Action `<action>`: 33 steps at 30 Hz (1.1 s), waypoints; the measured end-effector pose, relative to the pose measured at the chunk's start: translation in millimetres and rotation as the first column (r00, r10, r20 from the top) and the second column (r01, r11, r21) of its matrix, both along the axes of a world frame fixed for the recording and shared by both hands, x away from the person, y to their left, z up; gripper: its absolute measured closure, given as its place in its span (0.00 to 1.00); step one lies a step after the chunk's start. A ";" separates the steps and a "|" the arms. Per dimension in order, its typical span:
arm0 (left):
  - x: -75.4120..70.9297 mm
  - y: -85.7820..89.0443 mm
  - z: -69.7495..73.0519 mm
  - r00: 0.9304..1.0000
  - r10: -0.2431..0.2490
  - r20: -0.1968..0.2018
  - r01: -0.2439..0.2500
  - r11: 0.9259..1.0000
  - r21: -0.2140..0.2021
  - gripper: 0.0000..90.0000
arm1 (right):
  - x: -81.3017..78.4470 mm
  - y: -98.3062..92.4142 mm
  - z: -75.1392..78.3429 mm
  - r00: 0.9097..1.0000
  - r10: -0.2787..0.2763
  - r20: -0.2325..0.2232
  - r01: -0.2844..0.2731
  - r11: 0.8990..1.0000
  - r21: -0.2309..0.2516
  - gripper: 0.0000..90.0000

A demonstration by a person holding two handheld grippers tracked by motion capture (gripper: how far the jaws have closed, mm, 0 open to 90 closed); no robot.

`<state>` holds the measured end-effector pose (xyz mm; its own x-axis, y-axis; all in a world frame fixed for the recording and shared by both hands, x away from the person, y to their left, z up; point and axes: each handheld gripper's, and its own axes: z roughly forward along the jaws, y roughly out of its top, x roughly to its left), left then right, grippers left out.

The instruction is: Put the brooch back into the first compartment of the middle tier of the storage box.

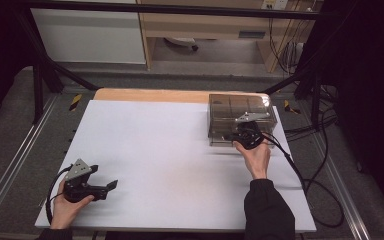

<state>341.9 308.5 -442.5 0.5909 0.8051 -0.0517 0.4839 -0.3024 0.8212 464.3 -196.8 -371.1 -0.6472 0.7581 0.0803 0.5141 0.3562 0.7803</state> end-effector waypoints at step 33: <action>0.7 0.5 -1.2 1.000 0.001 -0.003 -0.001 1.000 -0.002 0.05 | 28.6 13.3 -28.8 0.999 -0.032 -0.043 0.031 0.999 -0.037 0.99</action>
<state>342.6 309.0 -443.7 0.5903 0.8053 -0.0556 0.4868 -0.3002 0.8203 492.9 -183.5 -399.9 -0.6194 0.7809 0.0802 0.5590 0.3670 0.7436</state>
